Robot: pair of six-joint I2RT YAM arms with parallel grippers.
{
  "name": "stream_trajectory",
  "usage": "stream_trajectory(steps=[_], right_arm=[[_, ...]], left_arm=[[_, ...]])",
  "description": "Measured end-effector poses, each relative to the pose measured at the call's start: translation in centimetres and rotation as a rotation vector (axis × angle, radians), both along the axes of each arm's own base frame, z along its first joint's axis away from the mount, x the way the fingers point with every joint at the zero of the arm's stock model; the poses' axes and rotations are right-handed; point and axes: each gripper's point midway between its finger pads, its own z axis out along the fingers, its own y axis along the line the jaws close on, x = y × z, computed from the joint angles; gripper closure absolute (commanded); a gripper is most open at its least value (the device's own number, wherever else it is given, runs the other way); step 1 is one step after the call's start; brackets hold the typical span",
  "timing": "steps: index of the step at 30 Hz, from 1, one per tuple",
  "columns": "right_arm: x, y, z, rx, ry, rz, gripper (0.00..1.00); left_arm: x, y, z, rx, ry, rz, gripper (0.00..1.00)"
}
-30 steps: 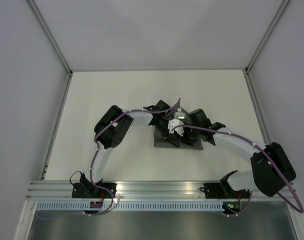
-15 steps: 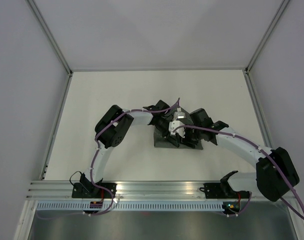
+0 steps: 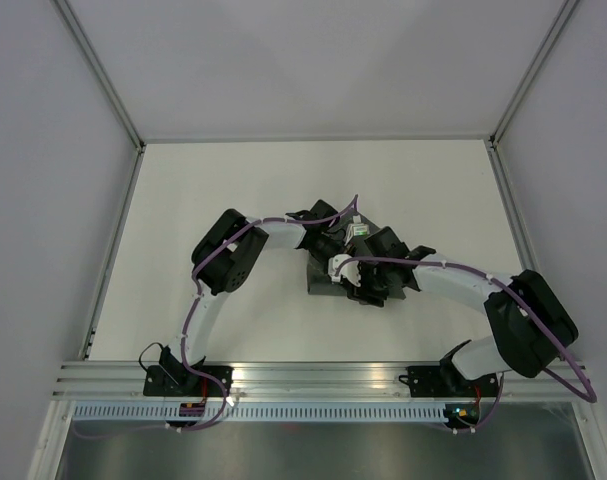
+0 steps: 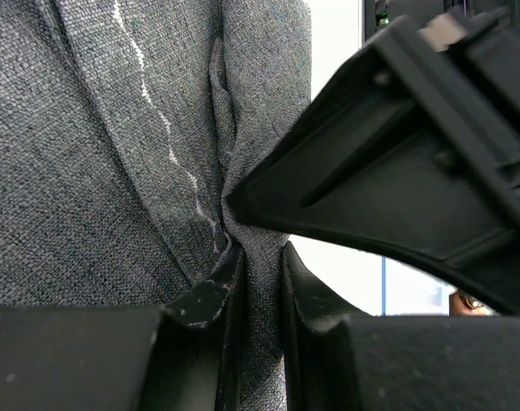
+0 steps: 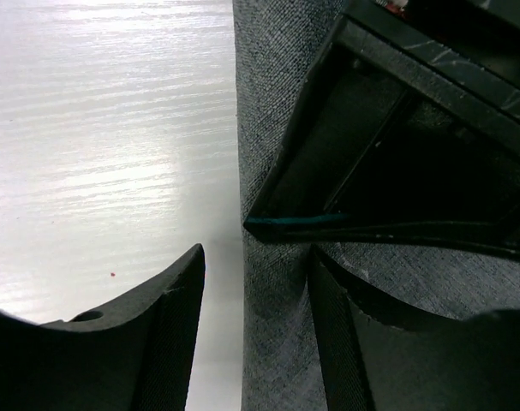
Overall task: Fold the napkin, place the utensils inside, and roll it up
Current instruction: Roll the napkin with the utensil
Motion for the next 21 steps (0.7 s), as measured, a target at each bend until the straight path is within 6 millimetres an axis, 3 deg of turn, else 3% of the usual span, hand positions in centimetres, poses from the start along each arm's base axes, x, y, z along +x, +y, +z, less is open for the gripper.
stream_trajectory(steps=[4,7,8,11,12,13,21], right_arm=[[0.2,0.0,-0.9,-0.009,-0.001,-0.005,0.47],[0.5,0.0,-1.0,-0.007,-0.013,-0.009,0.59],[0.6,0.0,-1.0,-0.007,-0.016,-0.011,0.67],[0.9,0.1,-1.0,-0.01,-0.023,-0.012,0.84],[0.8,0.1,-1.0,-0.011,-0.016,-0.011,0.86],[0.9,0.1,-1.0,-0.012,-0.009,-0.011,0.88],[1.2,0.2,-1.0,0.021,0.146,0.006,0.91]], left_arm=[[0.0,0.0,0.0,-0.001,0.003,0.0,0.98],[0.0,0.0,0.0,0.001,0.005,0.0,0.96],[0.0,0.1,0.0,0.001,0.006,0.0,0.94],[-0.1,0.2,0.0,0.006,0.013,0.001,0.77],[-0.1,0.2,0.0,0.007,0.014,0.002,0.67],[-0.1,0.2,0.1,0.01,0.012,0.005,0.64],[0.5,0.9,0.9,0.06,-0.024,0.07,0.53]])
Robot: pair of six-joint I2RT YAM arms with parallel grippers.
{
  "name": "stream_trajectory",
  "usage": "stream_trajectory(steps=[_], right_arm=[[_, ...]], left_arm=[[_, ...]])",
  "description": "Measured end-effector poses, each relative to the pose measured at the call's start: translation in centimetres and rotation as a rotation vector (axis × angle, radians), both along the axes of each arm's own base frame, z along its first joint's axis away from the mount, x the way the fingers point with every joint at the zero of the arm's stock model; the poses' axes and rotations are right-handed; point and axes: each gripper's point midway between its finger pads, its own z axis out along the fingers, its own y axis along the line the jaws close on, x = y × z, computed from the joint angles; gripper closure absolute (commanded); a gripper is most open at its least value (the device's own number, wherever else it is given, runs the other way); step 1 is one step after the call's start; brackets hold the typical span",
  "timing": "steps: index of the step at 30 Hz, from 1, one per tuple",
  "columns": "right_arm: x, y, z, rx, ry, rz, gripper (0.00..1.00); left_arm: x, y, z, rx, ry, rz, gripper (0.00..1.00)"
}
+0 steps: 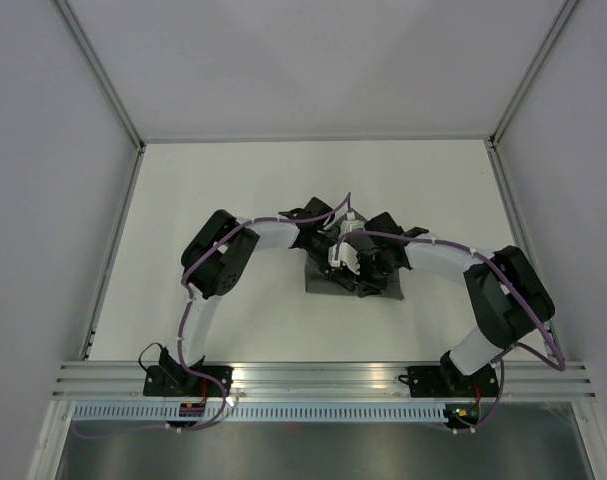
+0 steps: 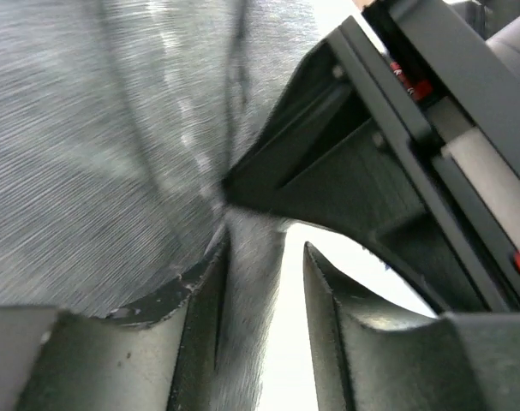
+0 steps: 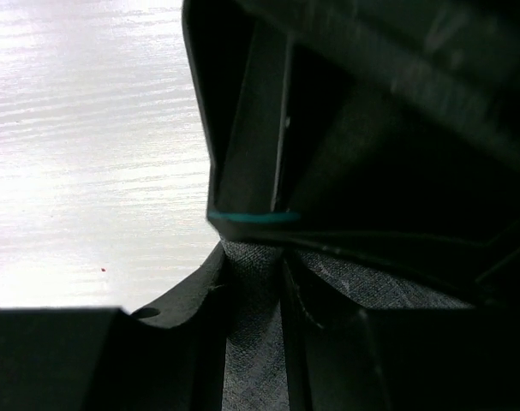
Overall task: Fold the napkin, place the utensils inside, and roll it up
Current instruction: Roll the napkin with the utensil
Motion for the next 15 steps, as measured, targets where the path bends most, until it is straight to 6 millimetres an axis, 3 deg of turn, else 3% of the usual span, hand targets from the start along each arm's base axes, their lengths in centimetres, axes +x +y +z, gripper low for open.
stream_trajectory(steps=[11,15], right_arm=[[0.2,0.5,0.1,0.028,0.249,0.053,0.91],[0.3,0.6,0.1,0.033,0.352,0.037,0.91]], left_arm=[[6.2,4.5,1.0,0.169,-0.228,0.323,0.51],[8.6,7.1,3.3,0.206,-0.36,0.499,0.48]])
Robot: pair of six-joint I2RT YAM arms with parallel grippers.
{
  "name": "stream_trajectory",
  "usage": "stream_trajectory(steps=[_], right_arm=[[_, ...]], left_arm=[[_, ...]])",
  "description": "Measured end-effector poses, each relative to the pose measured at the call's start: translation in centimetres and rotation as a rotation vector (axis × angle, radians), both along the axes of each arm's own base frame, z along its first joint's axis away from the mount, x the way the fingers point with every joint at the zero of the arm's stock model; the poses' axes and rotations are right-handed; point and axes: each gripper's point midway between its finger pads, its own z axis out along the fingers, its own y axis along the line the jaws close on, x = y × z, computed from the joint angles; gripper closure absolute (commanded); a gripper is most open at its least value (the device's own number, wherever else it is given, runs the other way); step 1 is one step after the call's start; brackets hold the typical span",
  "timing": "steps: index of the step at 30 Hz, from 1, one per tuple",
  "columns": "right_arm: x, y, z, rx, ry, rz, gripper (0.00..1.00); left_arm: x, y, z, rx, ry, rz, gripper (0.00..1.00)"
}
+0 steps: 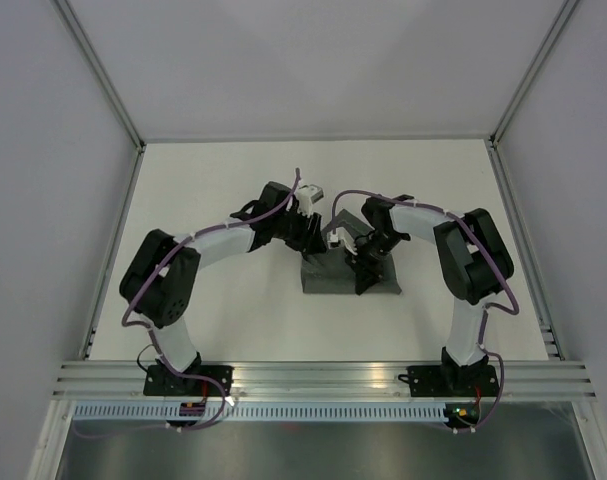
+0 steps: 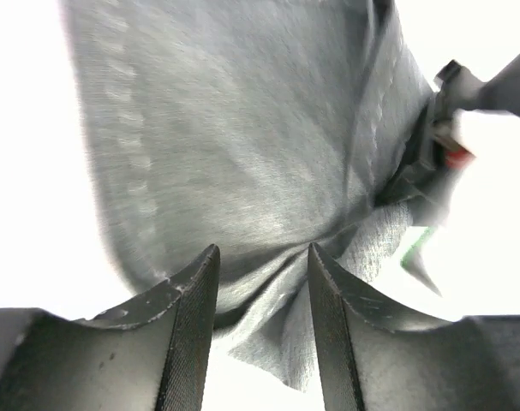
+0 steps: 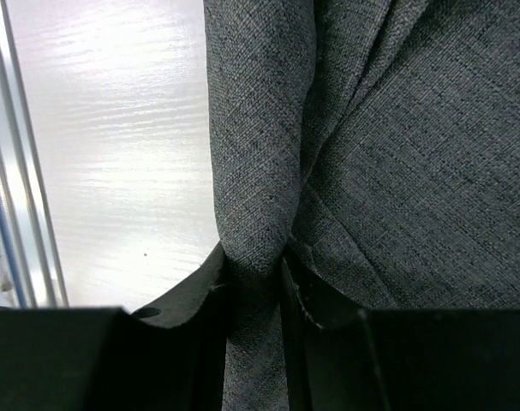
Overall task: Fold the napkin, place the utensils inside, and roll it up
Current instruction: Roll the napkin with the utensil
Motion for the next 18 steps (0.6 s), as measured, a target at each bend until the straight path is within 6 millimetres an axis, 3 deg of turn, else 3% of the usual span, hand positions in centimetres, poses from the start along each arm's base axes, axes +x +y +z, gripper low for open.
stream_trajectory(steps=[6,9,13,18], right_arm=[[0.2,0.0,0.0,-0.013,0.15,-0.033,0.9],[0.3,0.1,0.0,-0.03,0.213,-0.042,0.91],[0.4,0.1,0.0,-0.05,0.288,-0.055,0.91],[0.4,0.2,0.0,-0.069,0.384,-0.073,0.9]], left_arm=[[2.1,2.6,5.6,-0.05,-0.244,0.178,0.48],[1.9,3.4,6.9,-0.066,-0.334,0.228,0.48],[0.1,3.3,6.8,-0.054,-0.428,0.24,0.46],[-4.4,0.4,5.3,0.019,-0.604,0.103,0.44]])
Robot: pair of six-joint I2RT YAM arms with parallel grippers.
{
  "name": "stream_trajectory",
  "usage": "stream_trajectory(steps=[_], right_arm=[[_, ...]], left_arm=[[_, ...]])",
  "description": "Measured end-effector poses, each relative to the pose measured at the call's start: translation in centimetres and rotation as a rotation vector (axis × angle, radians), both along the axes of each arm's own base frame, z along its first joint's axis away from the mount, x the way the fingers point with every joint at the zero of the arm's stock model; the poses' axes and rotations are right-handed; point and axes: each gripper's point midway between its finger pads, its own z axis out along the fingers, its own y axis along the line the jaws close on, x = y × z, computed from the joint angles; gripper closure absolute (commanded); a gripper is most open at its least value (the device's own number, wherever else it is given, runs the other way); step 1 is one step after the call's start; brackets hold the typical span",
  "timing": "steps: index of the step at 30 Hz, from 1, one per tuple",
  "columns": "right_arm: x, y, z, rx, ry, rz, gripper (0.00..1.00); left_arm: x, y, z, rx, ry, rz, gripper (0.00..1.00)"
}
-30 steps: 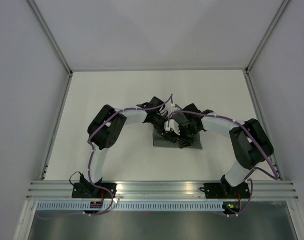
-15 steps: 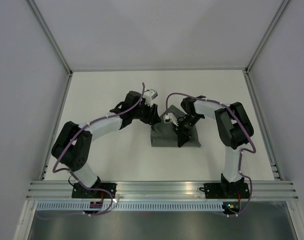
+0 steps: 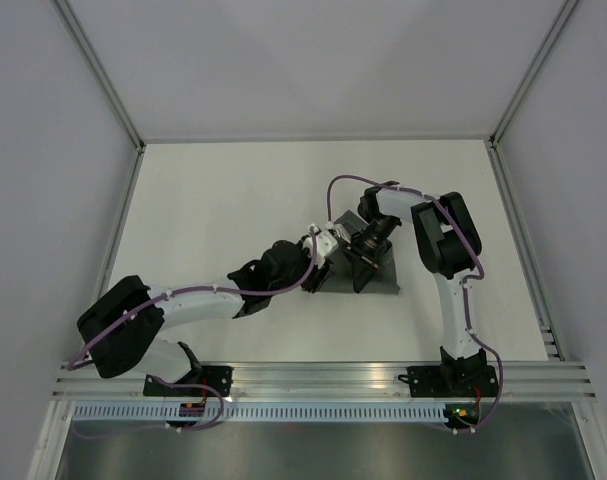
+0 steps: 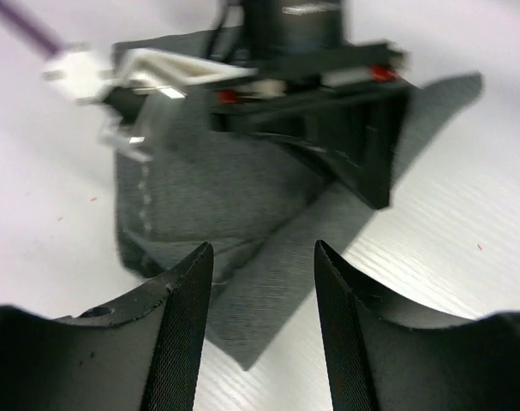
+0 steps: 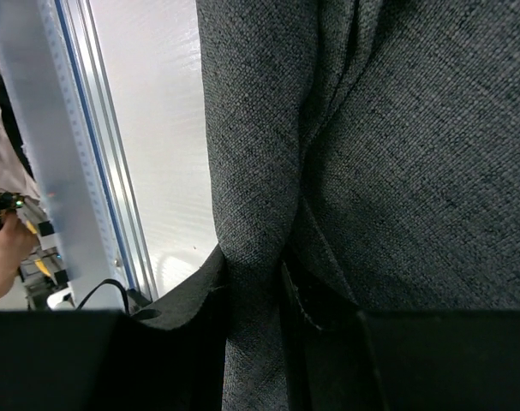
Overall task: Fold the napkin, place the utensils inside, and roll it up
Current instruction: Roll the napkin with the utensil
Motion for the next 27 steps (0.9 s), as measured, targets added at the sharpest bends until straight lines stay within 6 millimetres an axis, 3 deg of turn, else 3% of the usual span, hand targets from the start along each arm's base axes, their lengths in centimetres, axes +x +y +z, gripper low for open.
stream_trajectory(steps=[3,6,9,15,24,27], right_arm=[[-0.1,0.0,0.0,-0.007,0.043,-0.008,0.9],[-0.2,0.0,0.0,-0.011,0.069,-0.013,0.9],[-0.3,0.0,0.0,-0.013,0.091,-0.018,0.9],[-0.5,0.0,0.0,-0.013,0.119,-0.026,0.91],[-0.6,-0.1,-0.1,-0.016,0.147,-0.034,0.91],[-0.6,-0.1,-0.1,-0.019,0.156,-0.034,0.91]], left_arm=[[-2.8,-1.8,-0.8,0.076,-0.093,-0.1,0.43],[-3.8,-3.1,-1.4,0.135,-0.169,-0.157,0.42],[-4.5,-4.0,-3.4,0.226,-0.216,-0.208,0.42],[-5.0,-5.2,-6.6,0.351,-0.25,-0.287,0.4],[-4.4,-6.6,-8.3,0.409,-0.297,-0.328,0.39],[-4.4,-7.1,-8.5,0.411,-0.31,-0.335,0.43]])
